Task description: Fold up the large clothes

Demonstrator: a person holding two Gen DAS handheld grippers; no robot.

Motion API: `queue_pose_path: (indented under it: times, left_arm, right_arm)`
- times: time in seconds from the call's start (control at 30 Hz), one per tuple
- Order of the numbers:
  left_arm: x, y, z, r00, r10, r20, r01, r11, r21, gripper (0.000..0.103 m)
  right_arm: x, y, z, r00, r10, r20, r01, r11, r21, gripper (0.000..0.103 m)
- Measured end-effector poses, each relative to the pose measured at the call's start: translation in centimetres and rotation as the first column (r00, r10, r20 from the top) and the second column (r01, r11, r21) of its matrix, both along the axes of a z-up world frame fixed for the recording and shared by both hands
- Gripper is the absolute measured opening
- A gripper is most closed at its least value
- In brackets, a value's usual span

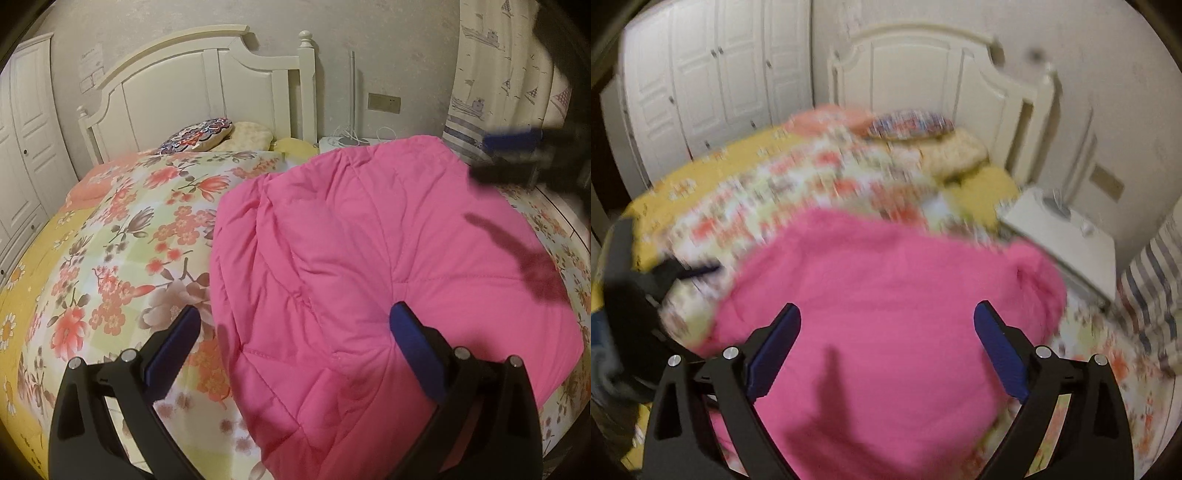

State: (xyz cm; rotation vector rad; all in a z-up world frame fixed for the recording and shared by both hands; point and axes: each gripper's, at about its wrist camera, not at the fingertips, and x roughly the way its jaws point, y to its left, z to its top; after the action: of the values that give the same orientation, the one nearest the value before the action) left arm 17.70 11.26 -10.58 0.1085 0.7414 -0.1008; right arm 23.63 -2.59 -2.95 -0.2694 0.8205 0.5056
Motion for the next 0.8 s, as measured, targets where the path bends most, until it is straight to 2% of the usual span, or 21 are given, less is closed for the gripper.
queue_pose_path:
  times: [0.03, 0.07, 0.13, 0.2, 0.27, 0.3, 0.33, 0.37, 0.43, 0.47, 0.53, 0.6, 0.63, 0.67, 0.73, 0.8]
  left_arm:
    - [-0.1, 0.0, 0.0, 1.000, 0.003, 0.000, -0.003, 1.000, 0.002, 0.101]
    - [-0.2, -0.1, 0.1, 1.000, 0.005, -0.003, -0.005, 1.000, 0.005, 0.101]
    - [0.0, -0.2, -0.1, 1.000, 0.009, -0.022, -0.009, 1.000, 0.021, 0.101]
    - [-0.2, -0.3, 0.5, 1.000, 0.024, -0.012, -0.024, 0.999, 0.049, 0.101]
    - [-0.2, -0.5, 2.2, 0.995, 0.089, 0.042, -0.093, 0.991, 0.097, 0.101]
    - [0.0, -0.5, 3.7, 0.993, 0.094, 0.065, -0.099, 0.993, 0.070, 0.101]
    - [0.4, -0.5, 5.2, 0.994, 0.077, 0.080, -0.080, 0.996, 0.028, 0.101]
    - [0.8, -0.7, 6.2, 0.993, 0.071, 0.092, -0.073, 0.997, 0.017, 0.101]
    - [2.9, -2.1, 8.3, 0.993, 0.039, 0.114, -0.045, 0.998, 0.054, 0.101]
    - [4.1, -2.7, 8.4, 0.995, 0.028, 0.099, -0.036, 0.996, 0.080, 0.101]
    - [6.8, -3.7, 7.7, 0.995, 0.062, 0.072, -0.074, 0.982, 0.173, 0.101]
    - [10.0, -3.7, 5.1, 0.994, 0.114, 0.000, -0.110, 0.964, 0.241, 0.101]
    - [11.4, -3.1, 3.0, 0.991, 0.118, -0.068, -0.100, 0.971, 0.218, 0.101]
    - [11.8, -2.5, 2.0, 0.990, 0.110, -0.087, -0.093, 0.979, 0.183, 0.101]
    - [11.8, -0.9, 1.0, 0.990, 0.113, -0.079, -0.105, 0.989, 0.100, 0.101]
    - [11.5, -0.1, 0.6, 0.990, 0.116, -0.080, -0.110, 0.991, 0.076, 0.101]
  right_arm:
    - [0.4, 0.0, -1.7, 0.999, -0.006, -0.049, 0.006, 1.000, -0.010, 0.093]
    - [0.4, 0.2, -3.3, 0.999, -0.004, -0.050, 0.002, 1.000, -0.030, 0.099]
    - [-0.2, 0.7, -4.4, 1.000, 0.009, 0.010, -0.008, 0.999, -0.034, 0.099]
    - [-0.3, 1.2, -4.3, 1.000, 0.000, 0.014, 0.000, 0.998, -0.058, 0.099]
    - [-0.3, 1.5, -4.2, 1.000, 0.000, 0.021, 0.002, 0.997, -0.071, 0.099]
    - [-0.3, 1.4, -4.2, 1.000, 0.001, 0.021, 0.001, 0.998, -0.057, 0.099]
    - [-0.3, 1.2, -4.2, 1.000, 0.000, 0.021, 0.001, 0.999, -0.044, 0.099]
    - [-0.4, 1.0, -4.2, 1.000, -0.001, 0.024, 0.002, 1.000, -0.029, 0.099]
    - [-0.6, 0.5, -4.2, 0.999, -0.003, 0.035, 0.003, 1.000, -0.012, 0.099]
    - [-0.6, 0.3, -4.2, 0.999, -0.004, 0.039, 0.004, 1.000, -0.005, 0.099]
    - [-0.7, 0.2, -4.2, 0.999, -0.006, 0.044, 0.006, 1.000, 0.004, 0.099]
    - [-0.8, -0.1, -4.2, 0.999, -0.008, 0.046, 0.007, 1.000, 0.017, 0.099]
    - [-0.8, -0.3, -4.2, 0.999, -0.008, 0.047, 0.007, 1.000, 0.030, 0.099]
    - [-0.8, -0.4, -4.1, 0.999, -0.008, 0.047, 0.005, 0.999, 0.045, 0.099]
    - [-0.7, -0.3, -4.0, 0.999, -0.004, 0.042, 0.002, 0.999, 0.051, 0.099]
    - [-0.7, 0.0, -3.8, 0.999, 0.002, 0.043, -0.004, 0.999, 0.042, 0.099]
